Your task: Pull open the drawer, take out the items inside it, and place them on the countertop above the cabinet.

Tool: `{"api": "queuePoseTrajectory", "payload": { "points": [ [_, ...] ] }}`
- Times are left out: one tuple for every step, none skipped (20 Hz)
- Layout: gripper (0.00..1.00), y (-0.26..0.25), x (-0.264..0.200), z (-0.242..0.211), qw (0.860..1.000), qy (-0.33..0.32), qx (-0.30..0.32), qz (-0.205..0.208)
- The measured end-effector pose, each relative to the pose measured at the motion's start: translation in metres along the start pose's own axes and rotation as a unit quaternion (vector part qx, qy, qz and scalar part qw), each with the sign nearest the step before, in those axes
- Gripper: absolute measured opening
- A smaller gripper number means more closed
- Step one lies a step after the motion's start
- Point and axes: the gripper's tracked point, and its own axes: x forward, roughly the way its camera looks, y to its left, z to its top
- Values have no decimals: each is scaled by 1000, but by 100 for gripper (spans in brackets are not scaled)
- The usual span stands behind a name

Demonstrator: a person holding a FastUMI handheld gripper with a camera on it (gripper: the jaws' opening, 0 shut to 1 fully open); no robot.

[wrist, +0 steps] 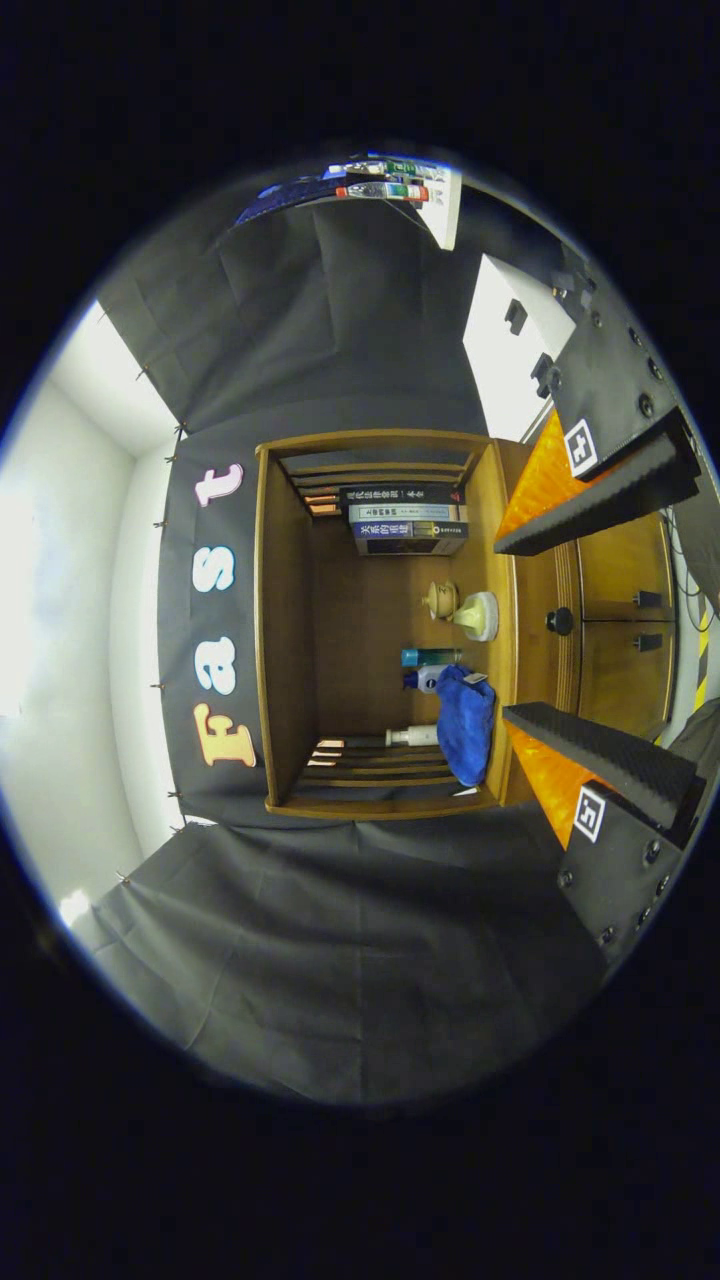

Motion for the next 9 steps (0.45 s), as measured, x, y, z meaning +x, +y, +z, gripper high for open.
{"api": "queuePoseTrajectory", "payload": {
  "points": [
    [96,-5,2,-1,1000,-1,-3,-5],
    [96,-6,2,-2,1000,-1,0,-5],
    [96,-3,1,-5,1000,1,6,-4],
    [96,-3,-1,-6,1000,2,14,-4],
    [96,-2,-2,-6,1000,1,19,-2],
    [96,-1,-2,-8,1000,1,20,-1],
    [96,0,-3,-11,1000,3,18,-1],
    [96,0,-3,-14,1000,5,16,-1],
    [96,0,-1,-15,1000,6,17,-1]
  ]
}}
